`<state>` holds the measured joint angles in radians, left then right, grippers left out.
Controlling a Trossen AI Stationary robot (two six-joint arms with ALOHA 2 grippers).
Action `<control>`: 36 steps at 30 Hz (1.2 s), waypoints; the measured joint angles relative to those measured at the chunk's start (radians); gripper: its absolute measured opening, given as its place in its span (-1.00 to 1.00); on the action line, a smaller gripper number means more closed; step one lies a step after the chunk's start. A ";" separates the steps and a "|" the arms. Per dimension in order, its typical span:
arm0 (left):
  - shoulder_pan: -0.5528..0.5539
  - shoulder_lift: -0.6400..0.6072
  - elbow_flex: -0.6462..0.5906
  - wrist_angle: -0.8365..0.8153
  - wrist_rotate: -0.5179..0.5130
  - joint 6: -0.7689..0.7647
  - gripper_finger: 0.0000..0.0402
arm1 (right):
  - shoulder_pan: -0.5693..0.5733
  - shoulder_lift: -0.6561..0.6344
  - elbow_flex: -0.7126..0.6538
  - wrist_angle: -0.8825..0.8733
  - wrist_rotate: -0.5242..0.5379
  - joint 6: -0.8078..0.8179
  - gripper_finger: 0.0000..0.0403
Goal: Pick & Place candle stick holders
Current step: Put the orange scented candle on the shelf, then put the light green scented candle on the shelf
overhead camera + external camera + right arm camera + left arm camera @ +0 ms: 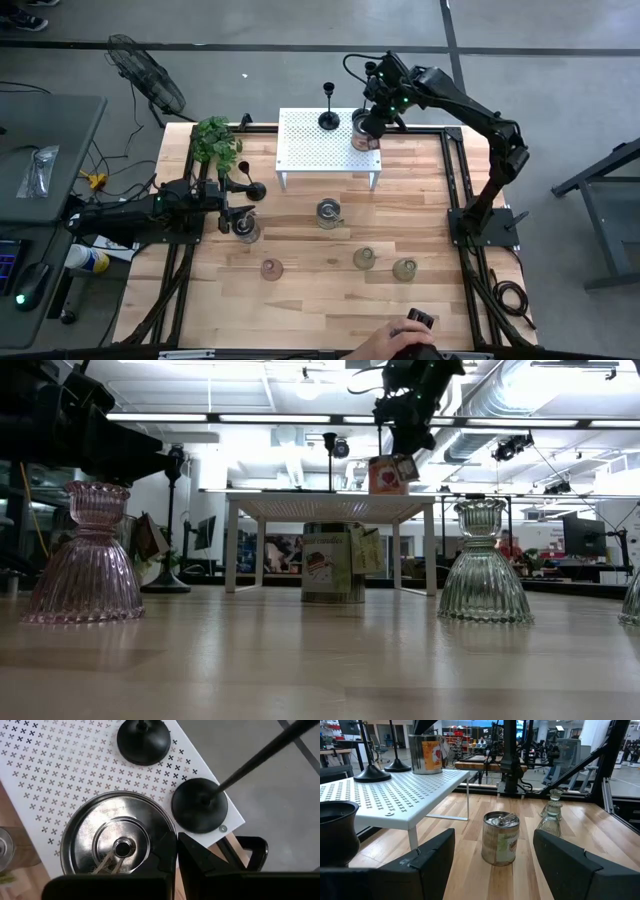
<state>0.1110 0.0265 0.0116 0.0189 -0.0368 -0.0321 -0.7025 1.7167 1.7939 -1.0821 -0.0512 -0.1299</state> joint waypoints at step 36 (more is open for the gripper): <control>0.000 0.000 0.000 0.000 0.000 0.000 0.32 | 0.046 -0.102 -0.001 -0.122 0.105 0.075 -0.09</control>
<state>0.1110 0.0263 0.0116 0.0189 -0.0368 -0.0321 -0.6560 1.6145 1.7927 -1.2040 0.0535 -0.0546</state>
